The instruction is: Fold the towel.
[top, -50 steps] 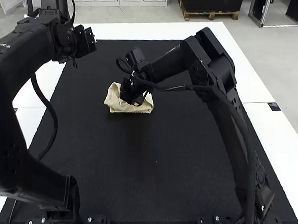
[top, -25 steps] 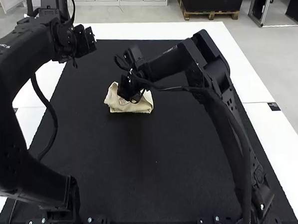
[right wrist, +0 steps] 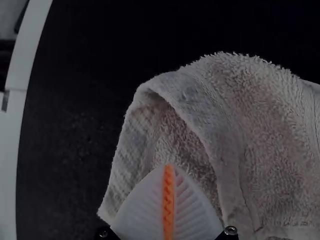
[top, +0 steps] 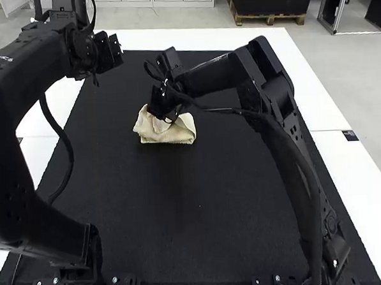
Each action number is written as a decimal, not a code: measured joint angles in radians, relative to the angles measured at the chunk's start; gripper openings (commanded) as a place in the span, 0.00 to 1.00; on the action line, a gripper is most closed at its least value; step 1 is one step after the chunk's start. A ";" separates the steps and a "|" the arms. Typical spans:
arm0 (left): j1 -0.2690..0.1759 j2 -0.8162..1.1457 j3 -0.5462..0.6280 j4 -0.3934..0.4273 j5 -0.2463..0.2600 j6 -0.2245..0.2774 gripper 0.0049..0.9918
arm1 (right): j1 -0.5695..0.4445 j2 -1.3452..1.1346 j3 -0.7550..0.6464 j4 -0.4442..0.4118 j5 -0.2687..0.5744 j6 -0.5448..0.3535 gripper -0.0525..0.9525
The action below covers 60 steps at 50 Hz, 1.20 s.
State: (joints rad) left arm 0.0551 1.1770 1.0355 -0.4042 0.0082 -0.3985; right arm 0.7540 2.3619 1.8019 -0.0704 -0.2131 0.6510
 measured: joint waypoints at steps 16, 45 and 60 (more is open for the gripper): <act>0.000 0.000 0.000 0.000 0.000 -0.001 0.96 | -0.067 -0.002 -0.009 -0.024 0.001 -0.005 0.04; 0.000 0.000 0.000 0.000 0.000 -0.008 0.96 | -0.089 -0.029 -0.080 -0.025 0.008 -0.009 0.04; 0.006 0.000 0.000 0.000 0.001 -0.008 0.96 | -0.028 -0.029 -0.080 -0.024 0.007 -0.009 0.04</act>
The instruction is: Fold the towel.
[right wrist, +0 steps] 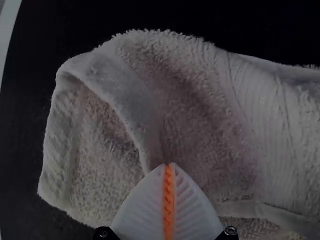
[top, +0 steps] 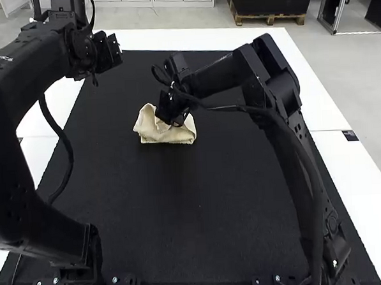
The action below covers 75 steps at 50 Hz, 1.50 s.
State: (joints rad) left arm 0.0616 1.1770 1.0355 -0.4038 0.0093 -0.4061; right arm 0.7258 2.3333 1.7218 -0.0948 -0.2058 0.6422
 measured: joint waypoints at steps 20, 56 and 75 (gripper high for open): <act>0.000 0.000 0.000 0.000 0.007 0.000 0.96 | 0.000 0.000 0.000 0.001 0.000 0.000 0.04; 0.006 0.000 0.000 0.000 0.011 -0.004 0.96 | -0.047 0.000 -0.048 0.003 0.002 0.000 0.04; 0.006 0.000 0.000 0.000 0.011 -0.004 0.96 | -0.045 0.000 -0.061 0.008 0.002 0.000 0.04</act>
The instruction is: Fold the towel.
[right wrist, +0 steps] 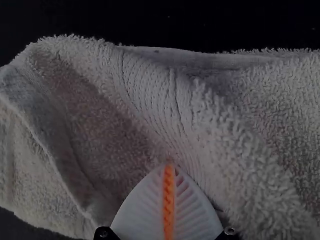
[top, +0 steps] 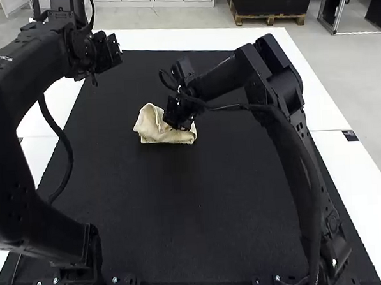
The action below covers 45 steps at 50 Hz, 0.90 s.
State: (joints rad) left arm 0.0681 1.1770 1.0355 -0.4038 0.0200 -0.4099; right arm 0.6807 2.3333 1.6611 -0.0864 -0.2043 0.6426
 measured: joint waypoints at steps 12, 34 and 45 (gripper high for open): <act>0.000 0.000 0.000 0.000 0.000 0.000 0.96 | 0.024 0.000 0.000 0.007 0.000 0.000 0.04; 0.006 0.000 0.000 0.000 0.004 0.000 0.96 | 0.043 0.000 0.036 0.009 0.000 0.000 0.04; 0.006 0.000 0.000 0.000 0.004 0.000 0.96 | 0.043 0.000 0.042 0.011 0.000 0.000 0.04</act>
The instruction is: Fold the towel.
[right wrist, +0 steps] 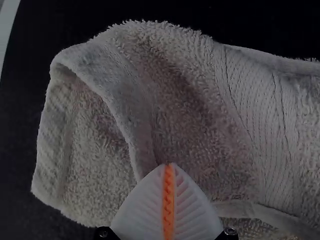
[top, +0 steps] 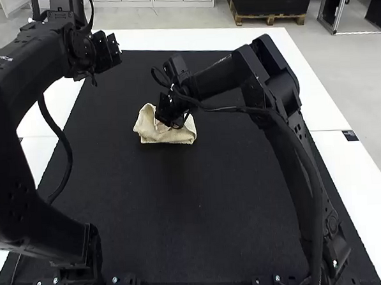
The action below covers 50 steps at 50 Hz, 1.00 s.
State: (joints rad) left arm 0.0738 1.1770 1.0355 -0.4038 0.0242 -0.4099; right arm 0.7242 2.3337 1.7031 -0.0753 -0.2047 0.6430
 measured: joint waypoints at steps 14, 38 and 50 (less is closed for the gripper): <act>0.001 0.000 0.000 0.000 0.001 0.000 0.96 | 0.000 0.000 0.000 0.000 0.000 0.000 0.04; 0.007 0.000 0.000 -0.004 0.003 0.000 0.96 | 0.000 0.003 0.000 0.002 0.003 0.000 0.04; 0.007 0.000 -0.033 -0.008 0.003 -0.001 0.96 | 0.000 0.043 0.000 0.002 0.010 0.000 0.04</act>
State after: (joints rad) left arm 0.0807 1.1767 1.0023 -0.4122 0.0273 -0.4107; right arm 0.7242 2.3772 1.7031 -0.0731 -0.1944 0.6426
